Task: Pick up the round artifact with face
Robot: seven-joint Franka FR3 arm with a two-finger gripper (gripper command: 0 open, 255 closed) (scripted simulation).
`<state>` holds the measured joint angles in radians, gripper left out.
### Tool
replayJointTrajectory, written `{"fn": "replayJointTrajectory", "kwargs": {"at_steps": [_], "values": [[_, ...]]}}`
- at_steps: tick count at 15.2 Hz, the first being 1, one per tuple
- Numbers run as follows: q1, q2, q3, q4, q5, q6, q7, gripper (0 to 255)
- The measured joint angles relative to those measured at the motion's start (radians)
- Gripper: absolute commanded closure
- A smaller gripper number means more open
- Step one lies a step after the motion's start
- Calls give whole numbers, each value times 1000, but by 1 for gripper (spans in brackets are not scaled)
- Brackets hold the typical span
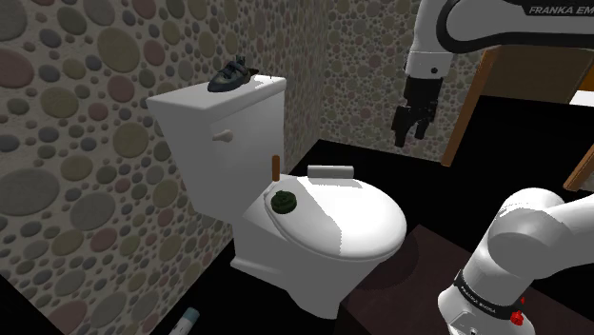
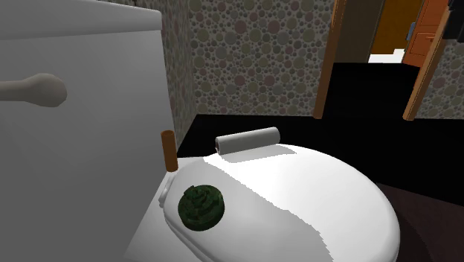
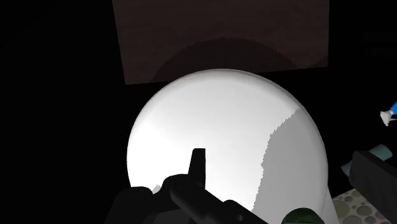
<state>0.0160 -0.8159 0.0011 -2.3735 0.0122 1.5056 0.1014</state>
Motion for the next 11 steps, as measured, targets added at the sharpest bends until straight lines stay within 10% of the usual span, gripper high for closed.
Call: {"fn": "replayJointTrajectory", "kwargs": {"at_steps": [11], "values": [[9,275,125,24,21,256,149,0]]}}
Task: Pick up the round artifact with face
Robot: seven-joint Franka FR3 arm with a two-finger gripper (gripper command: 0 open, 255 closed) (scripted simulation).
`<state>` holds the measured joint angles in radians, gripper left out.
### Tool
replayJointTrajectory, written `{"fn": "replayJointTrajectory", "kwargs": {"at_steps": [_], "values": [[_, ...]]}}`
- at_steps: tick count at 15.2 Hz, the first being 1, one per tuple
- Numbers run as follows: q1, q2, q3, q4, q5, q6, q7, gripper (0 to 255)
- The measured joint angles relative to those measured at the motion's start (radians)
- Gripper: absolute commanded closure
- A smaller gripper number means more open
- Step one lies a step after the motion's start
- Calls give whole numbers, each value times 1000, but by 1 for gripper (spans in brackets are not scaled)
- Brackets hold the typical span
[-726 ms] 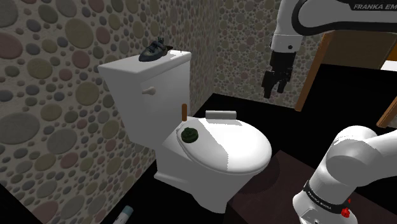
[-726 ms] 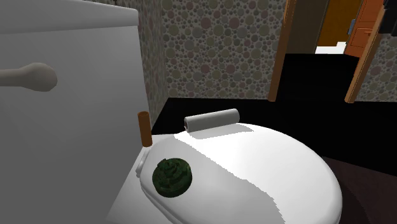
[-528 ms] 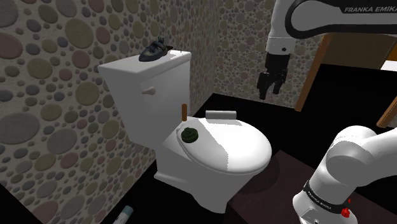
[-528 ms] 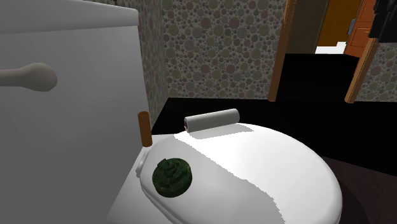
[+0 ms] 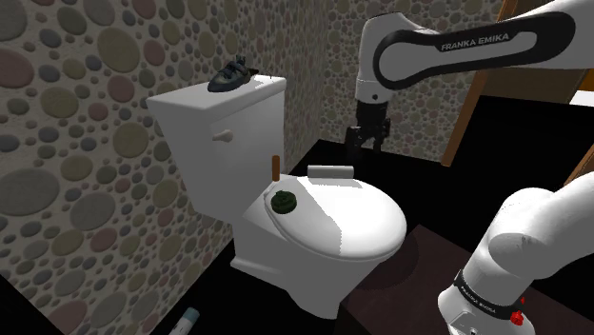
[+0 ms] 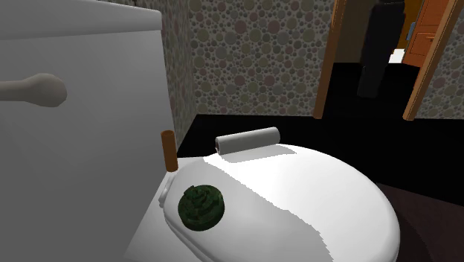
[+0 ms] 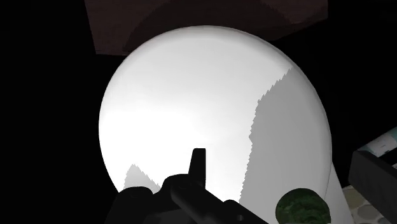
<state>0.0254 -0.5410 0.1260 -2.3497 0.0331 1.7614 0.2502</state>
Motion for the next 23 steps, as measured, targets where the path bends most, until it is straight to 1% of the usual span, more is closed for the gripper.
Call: {"fn": "replayJointTrajectory", "kwargs": {"at_steps": [5,10,13,17,20,23], "values": [[-4,170,60,52,-22,116,89,0],[-11,368,106,142,-78,218,182,0],[-6,485,129,215,-123,251,250,0],[8,646,142,342,-191,269,331,0],[26,775,138,452,-245,274,382,0],[55,904,129,566,-294,274,433,0]]}}
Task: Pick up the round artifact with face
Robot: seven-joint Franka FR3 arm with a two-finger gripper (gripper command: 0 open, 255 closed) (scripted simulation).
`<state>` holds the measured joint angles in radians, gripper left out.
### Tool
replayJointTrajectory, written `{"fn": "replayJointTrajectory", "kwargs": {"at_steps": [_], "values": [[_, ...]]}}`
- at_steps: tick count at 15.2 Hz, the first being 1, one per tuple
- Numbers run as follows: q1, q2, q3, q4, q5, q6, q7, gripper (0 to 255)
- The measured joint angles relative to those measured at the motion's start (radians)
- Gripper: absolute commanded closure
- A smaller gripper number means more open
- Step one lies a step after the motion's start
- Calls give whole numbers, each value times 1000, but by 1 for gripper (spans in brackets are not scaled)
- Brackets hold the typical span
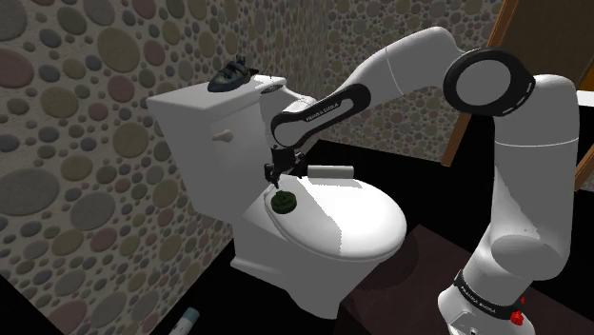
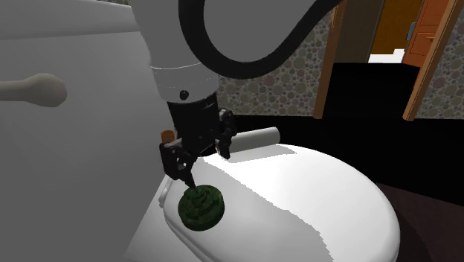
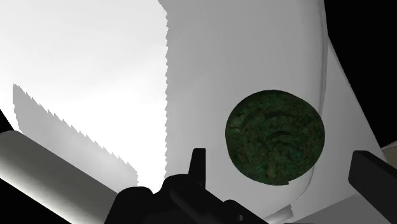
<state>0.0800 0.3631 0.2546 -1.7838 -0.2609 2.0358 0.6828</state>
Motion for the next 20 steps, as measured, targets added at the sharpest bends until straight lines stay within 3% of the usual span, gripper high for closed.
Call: {"fn": "replayJointTrajectory", "kwargs": {"at_steps": [3,10,11,20], "values": [[24,89,-10,84,-29,-4,32,0],[32,150,-21,87,-51,50,52,0],[33,153,-22,86,-53,54,54,255],[34,147,-20,80,-55,72,58,255]]}}
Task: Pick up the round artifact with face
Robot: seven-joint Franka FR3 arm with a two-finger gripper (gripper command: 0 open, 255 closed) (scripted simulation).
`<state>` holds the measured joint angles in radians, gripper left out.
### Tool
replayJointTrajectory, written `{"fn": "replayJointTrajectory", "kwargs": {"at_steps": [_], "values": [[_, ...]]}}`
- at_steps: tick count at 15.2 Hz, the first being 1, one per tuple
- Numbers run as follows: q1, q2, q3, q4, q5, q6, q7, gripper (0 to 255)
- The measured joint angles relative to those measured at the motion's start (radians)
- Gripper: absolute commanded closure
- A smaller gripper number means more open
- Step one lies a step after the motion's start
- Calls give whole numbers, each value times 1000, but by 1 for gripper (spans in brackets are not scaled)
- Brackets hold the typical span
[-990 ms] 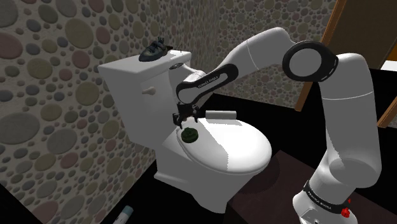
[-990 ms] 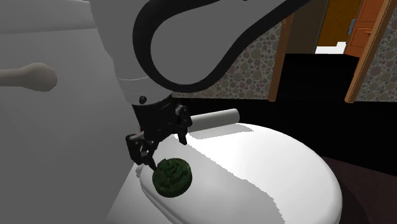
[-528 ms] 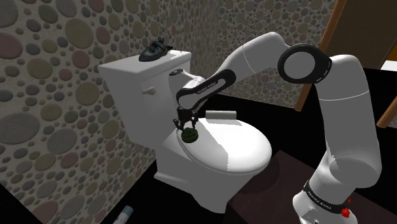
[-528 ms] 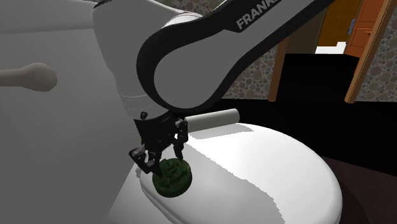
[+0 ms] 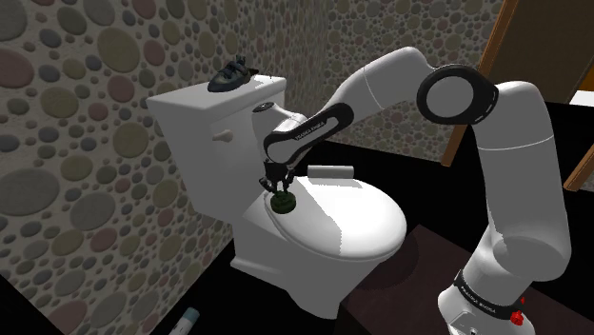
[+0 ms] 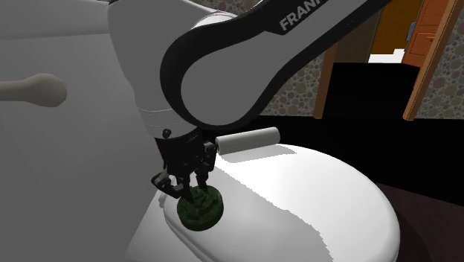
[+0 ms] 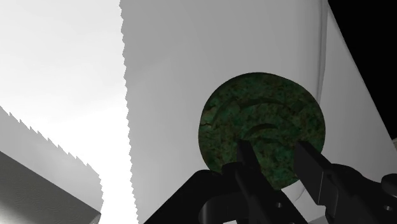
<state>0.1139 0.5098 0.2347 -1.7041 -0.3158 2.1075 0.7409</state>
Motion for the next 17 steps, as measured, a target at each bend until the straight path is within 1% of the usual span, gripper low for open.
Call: {"fn": "replayJointTrajectory", "kwargs": {"at_steps": [5,17], "values": [[-3,-8,2,19,8,-42,-11,255],[-8,-78,14,73,37,-163,-43,255]]}}
